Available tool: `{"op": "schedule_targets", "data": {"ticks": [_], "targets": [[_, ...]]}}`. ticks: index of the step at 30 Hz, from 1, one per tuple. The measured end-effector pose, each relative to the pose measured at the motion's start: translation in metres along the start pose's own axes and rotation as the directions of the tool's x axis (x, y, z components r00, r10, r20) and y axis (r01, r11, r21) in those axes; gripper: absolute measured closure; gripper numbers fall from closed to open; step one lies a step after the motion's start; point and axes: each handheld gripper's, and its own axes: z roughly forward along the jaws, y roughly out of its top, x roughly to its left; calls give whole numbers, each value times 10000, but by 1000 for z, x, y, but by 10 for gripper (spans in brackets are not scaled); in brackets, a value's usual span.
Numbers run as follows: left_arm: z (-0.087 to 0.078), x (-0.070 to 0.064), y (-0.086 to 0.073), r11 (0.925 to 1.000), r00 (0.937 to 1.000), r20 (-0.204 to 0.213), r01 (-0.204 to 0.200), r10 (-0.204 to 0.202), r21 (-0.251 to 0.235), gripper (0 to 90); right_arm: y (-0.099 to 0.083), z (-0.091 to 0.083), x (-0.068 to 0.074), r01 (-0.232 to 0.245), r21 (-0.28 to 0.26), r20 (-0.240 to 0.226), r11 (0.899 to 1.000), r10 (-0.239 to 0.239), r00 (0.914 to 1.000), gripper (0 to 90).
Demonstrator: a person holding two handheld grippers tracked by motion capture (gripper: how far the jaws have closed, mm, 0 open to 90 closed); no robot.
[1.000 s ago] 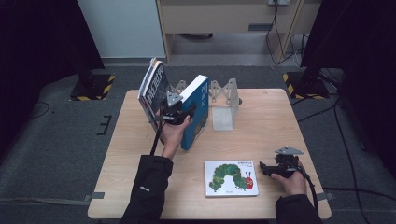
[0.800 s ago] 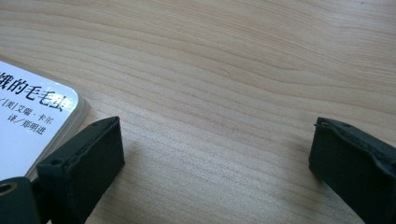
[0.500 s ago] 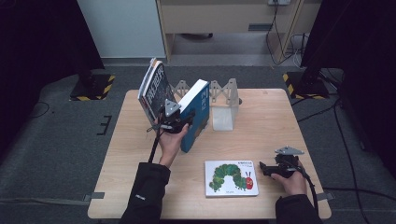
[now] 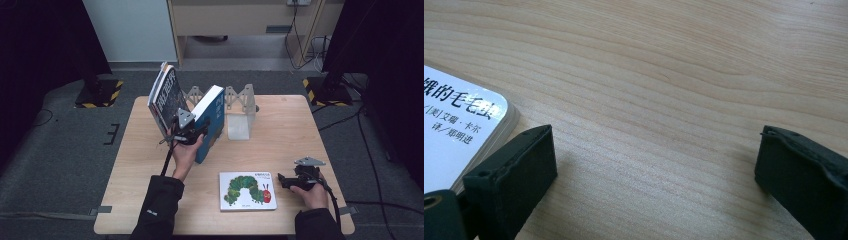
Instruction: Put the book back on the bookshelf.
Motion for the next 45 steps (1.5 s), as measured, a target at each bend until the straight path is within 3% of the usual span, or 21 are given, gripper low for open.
{"op": "schedule_targets", "data": {"ticks": [8,13,21,27,30,34,37,45], "targets": [[3,1,0,9999,9996,-287,70,-72,-92,583,0,0,0,4,2,0,10000,-4,10000,34],[8,1,1,9999,10000,-81,-3,2,-112,583,0,0,0,13,3,-3,10000,-13,10000,33],[20,-1,5,9996,9993,-271,254,-257,-110,583,0,0,0,14,5,-4,10000,-14,10000,33],[18,-3,2,9999,9998,-177,47,-49,-97,572,0,0,0,3,10,-5,10000,-3,10000,32],[14,-1,-6,9999,9999,-17,161,-161,12,539,0,0,0,16,6,-18,10000,-16,10000,32],[5,5,-16,9980,9971,411,638,-637,-9,526,0,0,0,14,4,-18,10000,-14,10000,32],[1,6,-17,9976,9958,596,696,-691,-61,530,0,0,0,-4,0,-9,10000,4,10000,32],[2,1,-15,9994,9989,308,339,-341,67,584,0,0,0,27,7,-12,10000,-27,10000,32]]}}
